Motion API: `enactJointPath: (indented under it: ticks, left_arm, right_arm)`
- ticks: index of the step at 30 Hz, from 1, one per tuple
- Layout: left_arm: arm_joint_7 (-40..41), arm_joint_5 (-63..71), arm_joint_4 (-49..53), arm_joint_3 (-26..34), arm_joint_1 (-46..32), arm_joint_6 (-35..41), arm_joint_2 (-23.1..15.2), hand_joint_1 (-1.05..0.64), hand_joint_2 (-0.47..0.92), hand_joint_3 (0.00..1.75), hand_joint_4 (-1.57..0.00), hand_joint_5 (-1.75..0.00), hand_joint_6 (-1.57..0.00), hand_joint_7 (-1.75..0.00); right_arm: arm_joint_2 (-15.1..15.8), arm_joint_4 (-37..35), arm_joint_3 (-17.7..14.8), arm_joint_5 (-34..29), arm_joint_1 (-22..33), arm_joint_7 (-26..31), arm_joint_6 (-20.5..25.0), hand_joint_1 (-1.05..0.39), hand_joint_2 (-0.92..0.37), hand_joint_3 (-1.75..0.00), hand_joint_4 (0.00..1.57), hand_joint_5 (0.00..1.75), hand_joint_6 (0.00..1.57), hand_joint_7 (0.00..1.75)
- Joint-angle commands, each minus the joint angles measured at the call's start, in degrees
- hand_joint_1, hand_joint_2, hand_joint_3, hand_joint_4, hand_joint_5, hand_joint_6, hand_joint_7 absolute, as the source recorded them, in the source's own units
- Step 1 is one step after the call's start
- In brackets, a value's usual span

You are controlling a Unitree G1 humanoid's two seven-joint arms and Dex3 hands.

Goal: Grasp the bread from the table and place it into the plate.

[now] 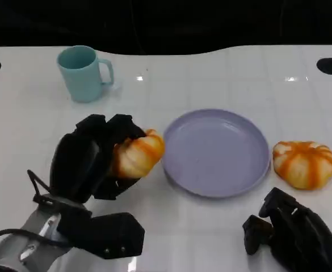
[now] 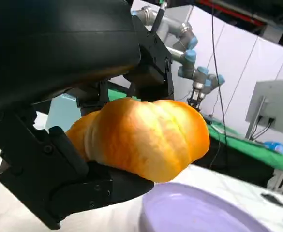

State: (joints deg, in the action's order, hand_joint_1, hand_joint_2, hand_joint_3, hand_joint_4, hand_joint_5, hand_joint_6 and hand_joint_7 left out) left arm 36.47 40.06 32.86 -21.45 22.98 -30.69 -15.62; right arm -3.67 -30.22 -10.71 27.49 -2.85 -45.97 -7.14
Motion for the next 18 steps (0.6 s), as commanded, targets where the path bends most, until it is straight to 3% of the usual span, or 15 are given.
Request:
enactJointPath:
  ticks: [1, 18]
  left_arm:
    - [-3.9, -1.5, 0.2, -0.4, 3.0, -1.9, 1.9, -0.17, 0.35, 1.36, -0.94, -1.75, -0.72, -1.75]
    - [-1.9, 6.4, 20.9, -8.7, 23.7, 2.1, 13.0, -0.28, 0.45, 1.25, -0.95, -1.75, -0.76, -1.75]
  right_arm:
    - [0.9, 0.0, -0.5, 0.6, 0.6, -0.4, 0.4, -0.57, -0.92, -0.22, 0.77, 1.69, 0.69, 1.41]
    - [0.8, 0.5, -0.1, 0.2, 1.3, -0.5, 0.6, -0.57, -0.92, -0.23, 0.78, 1.69, 0.7, 1.41]
